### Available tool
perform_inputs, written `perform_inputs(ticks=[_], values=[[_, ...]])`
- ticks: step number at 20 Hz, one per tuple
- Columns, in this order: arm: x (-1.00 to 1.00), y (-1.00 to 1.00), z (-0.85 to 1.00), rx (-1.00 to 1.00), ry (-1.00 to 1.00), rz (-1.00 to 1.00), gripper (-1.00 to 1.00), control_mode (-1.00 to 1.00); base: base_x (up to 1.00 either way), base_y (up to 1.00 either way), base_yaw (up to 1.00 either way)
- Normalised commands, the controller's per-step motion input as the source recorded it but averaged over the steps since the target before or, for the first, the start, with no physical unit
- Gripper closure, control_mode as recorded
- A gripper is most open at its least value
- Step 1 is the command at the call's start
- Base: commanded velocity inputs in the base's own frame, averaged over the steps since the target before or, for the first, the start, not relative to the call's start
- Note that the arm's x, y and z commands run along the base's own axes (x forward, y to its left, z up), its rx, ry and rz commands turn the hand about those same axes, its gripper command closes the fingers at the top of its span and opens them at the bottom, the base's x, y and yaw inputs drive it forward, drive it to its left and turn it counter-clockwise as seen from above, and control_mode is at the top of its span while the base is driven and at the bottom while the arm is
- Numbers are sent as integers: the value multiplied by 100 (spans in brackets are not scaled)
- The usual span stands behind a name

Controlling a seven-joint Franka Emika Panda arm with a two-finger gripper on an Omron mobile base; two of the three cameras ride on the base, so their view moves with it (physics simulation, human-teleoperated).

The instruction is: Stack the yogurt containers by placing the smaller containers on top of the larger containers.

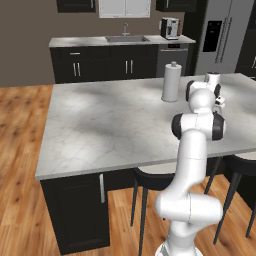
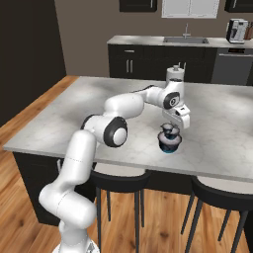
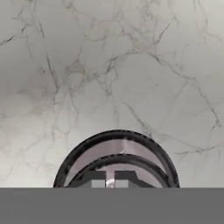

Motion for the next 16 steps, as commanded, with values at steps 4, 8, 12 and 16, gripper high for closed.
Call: perform_inputs(ticks=[4, 8, 12, 16], values=[[0, -12, 0, 1, 1, 0, 100, -100, 0, 0, 0], [0, -8, 0, 0, 1, 0, -100, -100, 0, 0, 0], [0, -7, 0, 0, 1, 0, -100, -100, 0, 0, 0], [0, -7, 0, 0, 0, 0, -100, -100, 0, 0, 0]])
